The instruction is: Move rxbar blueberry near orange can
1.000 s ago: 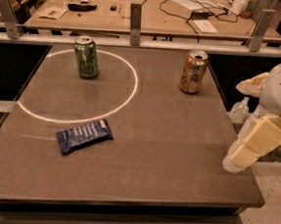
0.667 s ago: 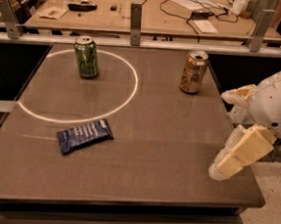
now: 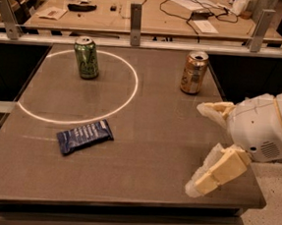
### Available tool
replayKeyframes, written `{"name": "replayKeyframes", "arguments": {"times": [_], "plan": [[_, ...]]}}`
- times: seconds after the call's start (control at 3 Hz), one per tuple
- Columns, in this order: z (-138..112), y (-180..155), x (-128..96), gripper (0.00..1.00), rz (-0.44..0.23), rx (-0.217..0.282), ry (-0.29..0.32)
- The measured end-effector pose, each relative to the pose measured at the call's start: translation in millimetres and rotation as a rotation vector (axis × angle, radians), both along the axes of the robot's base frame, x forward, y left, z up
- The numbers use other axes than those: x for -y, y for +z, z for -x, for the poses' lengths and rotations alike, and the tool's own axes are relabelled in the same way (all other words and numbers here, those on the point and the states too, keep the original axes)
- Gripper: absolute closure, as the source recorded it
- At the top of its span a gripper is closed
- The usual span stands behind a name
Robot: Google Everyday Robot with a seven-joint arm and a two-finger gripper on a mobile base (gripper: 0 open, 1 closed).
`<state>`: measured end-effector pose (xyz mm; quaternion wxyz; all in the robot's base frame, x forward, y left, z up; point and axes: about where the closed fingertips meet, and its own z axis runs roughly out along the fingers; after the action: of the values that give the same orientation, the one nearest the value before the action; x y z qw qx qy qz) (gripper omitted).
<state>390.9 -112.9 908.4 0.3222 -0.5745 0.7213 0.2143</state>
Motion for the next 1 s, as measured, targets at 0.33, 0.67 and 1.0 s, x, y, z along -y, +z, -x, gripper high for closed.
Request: {"name": "replayKeyframes", "arguments": {"times": [0.33, 0.67, 1.0], "plan": [[8, -8, -14, 0.00, 0.018, 0.042, 0.003], [8, -10, -15, 0.00, 0.021, 0.045, 0.000], [15, -9, -31, 0.00, -0.008, 0.021, 0.036]]}}
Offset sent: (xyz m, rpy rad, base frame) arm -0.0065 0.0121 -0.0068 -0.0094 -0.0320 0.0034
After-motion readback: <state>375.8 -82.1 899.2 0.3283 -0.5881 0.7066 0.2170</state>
